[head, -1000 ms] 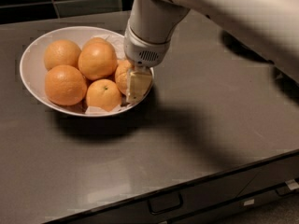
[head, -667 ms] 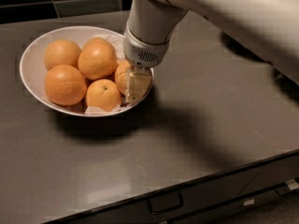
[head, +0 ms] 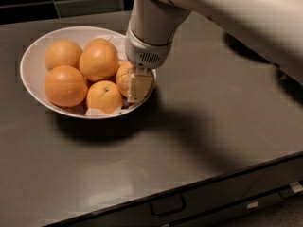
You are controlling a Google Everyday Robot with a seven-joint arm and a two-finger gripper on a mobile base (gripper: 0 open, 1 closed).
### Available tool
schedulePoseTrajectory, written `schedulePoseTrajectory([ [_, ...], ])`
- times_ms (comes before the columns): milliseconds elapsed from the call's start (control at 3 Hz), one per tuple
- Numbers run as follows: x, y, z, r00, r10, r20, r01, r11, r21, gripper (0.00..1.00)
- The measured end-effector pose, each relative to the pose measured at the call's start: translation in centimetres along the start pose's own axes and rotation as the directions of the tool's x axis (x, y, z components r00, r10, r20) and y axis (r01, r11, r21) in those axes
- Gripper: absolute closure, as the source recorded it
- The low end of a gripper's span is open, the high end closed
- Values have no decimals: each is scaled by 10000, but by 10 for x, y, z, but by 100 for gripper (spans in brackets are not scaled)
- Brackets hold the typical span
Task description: Pick orange from white bowl
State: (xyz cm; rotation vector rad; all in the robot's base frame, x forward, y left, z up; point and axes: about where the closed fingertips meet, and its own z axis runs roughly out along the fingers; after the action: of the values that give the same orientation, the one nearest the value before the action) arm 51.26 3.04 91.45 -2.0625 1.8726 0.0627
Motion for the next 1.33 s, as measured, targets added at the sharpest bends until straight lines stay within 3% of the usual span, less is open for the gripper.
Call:
schedulePoseTrajectory([
  [333, 0, 0, 0, 10000, 0, 0, 0, 10000, 0, 99],
  [667, 0, 0, -1, 10000, -5, 5, 5, 10000, 17, 100],
  [1333, -11, -5, -50, 9979, -399, 508, 354, 9955, 882, 100],
])
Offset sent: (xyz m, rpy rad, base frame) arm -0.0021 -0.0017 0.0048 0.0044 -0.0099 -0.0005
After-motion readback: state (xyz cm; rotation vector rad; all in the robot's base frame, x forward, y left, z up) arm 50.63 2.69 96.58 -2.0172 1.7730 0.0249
